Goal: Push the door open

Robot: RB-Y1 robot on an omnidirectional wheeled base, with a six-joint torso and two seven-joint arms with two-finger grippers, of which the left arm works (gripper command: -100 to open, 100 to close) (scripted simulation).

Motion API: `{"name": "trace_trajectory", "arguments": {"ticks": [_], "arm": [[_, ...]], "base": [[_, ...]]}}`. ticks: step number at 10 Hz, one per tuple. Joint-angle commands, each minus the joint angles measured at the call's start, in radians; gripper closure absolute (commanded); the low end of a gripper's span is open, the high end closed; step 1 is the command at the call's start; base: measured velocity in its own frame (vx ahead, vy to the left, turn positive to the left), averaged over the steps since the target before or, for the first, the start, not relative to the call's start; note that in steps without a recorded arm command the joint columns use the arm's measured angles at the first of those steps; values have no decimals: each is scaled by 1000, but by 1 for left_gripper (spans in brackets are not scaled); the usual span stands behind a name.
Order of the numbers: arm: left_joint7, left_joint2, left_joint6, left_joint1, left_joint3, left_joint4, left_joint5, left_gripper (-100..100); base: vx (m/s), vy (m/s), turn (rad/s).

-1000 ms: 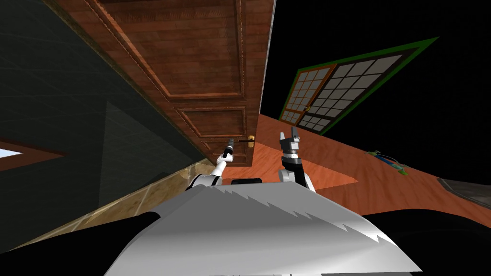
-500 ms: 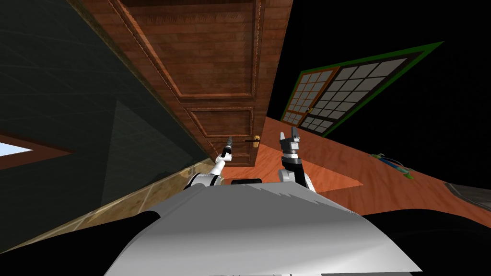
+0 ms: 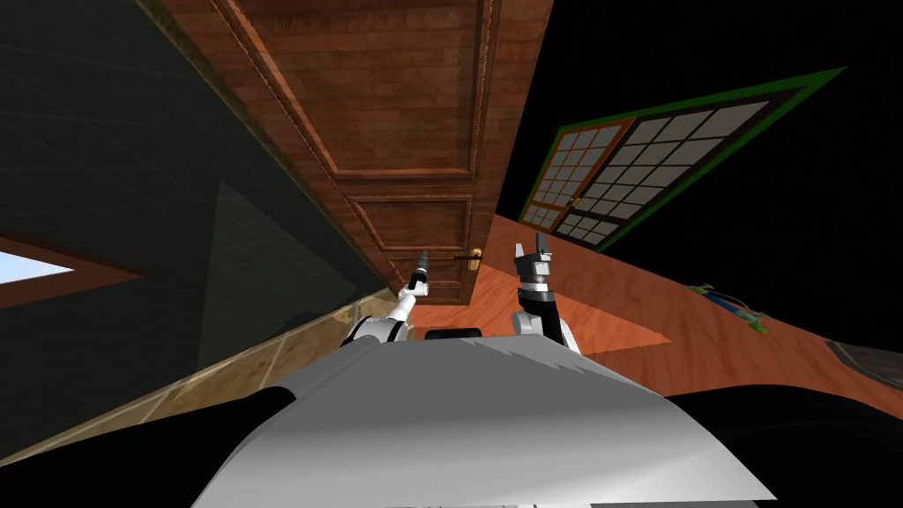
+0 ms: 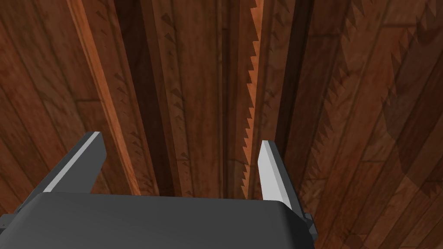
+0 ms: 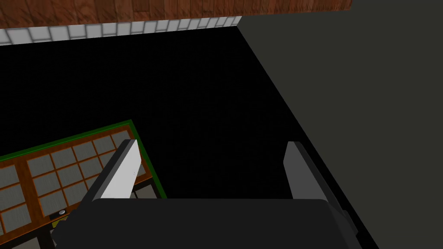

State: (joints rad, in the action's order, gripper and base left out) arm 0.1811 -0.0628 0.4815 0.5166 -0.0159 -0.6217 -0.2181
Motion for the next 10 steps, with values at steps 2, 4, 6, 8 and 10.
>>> {"name": "trace_trajectory", "arguments": {"ticks": [2,4,6,8,10], "arm": [[41,33,6,7,-6,11,-47,-100],[56,51,10,11,-9,17,-66,-100],[69,70,13,15,-11,23,-82,-100],[78,86,15,17,-13,27,-93,-100],[83,97,16,18,-14,29,-100,-100]], "base": [[-94,-73,18],[-128,-123,6],[-146,-138,0],[-139,-179,-4],[-136,-184,-8]]}}
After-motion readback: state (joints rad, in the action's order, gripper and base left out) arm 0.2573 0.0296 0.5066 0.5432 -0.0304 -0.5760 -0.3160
